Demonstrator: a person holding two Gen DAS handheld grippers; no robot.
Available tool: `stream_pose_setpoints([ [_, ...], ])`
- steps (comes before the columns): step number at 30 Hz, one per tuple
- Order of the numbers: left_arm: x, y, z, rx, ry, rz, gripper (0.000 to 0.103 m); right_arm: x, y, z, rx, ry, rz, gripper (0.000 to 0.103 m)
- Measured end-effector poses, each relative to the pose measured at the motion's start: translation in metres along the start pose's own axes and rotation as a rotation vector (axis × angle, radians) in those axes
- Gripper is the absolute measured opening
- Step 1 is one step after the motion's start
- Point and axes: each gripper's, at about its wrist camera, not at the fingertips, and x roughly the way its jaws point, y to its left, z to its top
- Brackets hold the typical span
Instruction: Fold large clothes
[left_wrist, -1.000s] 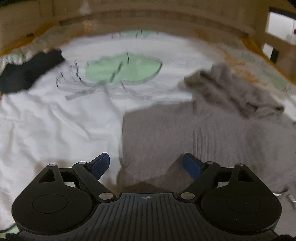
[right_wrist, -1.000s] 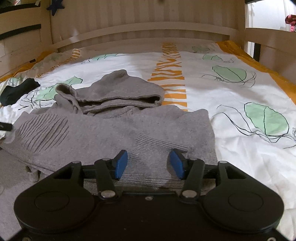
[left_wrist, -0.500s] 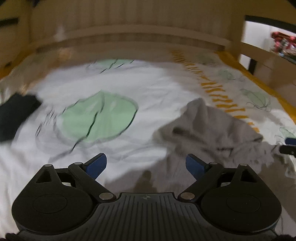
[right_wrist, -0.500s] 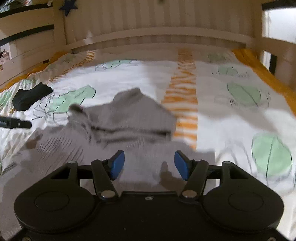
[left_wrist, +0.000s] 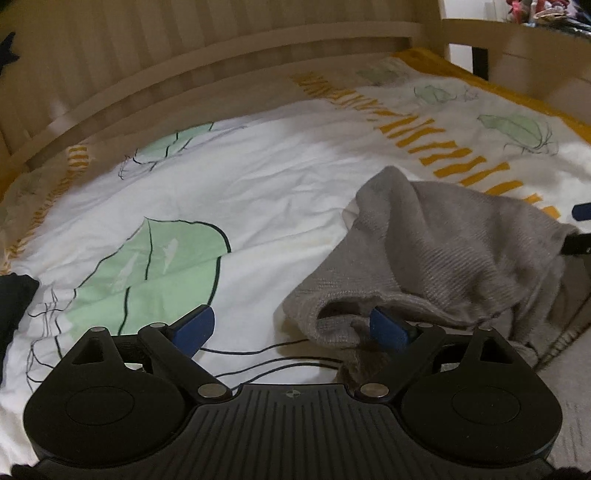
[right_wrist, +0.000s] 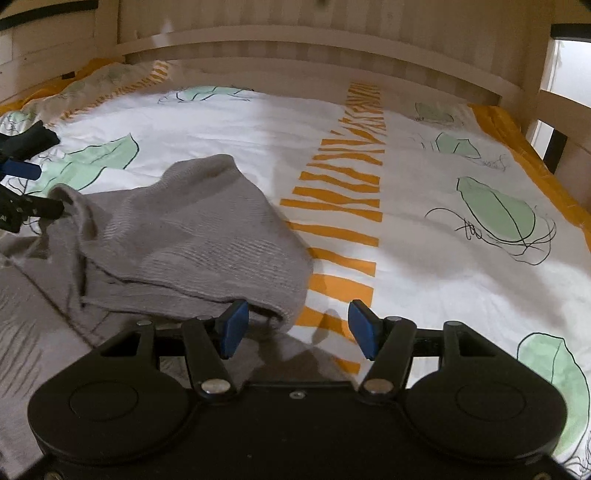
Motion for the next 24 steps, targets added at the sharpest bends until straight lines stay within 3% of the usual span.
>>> stream_pose_setpoints([
  [4,0.008,0.001,-0.004,0.014,0.025,0.021,0.092,0.004,-0.002,0.003,0.028,-0.026,0.0,0.065],
  [9,0.016,0.013,-0.012,-0.051,0.04,0.029,0.093,0.007,-0.014,0.005,0.116,-0.031,-0.007,0.065],
  [12,0.015,0.013,-0.014,-0.044,0.023,0.024,0.092,0.009,-0.01,0.0,0.074,0.0,0.025,0.065],
  [17,0.017,0.005,-0.013,-0.01,-0.014,0.008,0.092,0.006,0.007,-0.001,-0.027,-0.023,0.015,0.065],
  [24,0.031,0.004,0.003,-0.048,-0.032,0.01,0.092,0.026,0.014,0.025,0.0,-0.063,0.017,0.065],
])
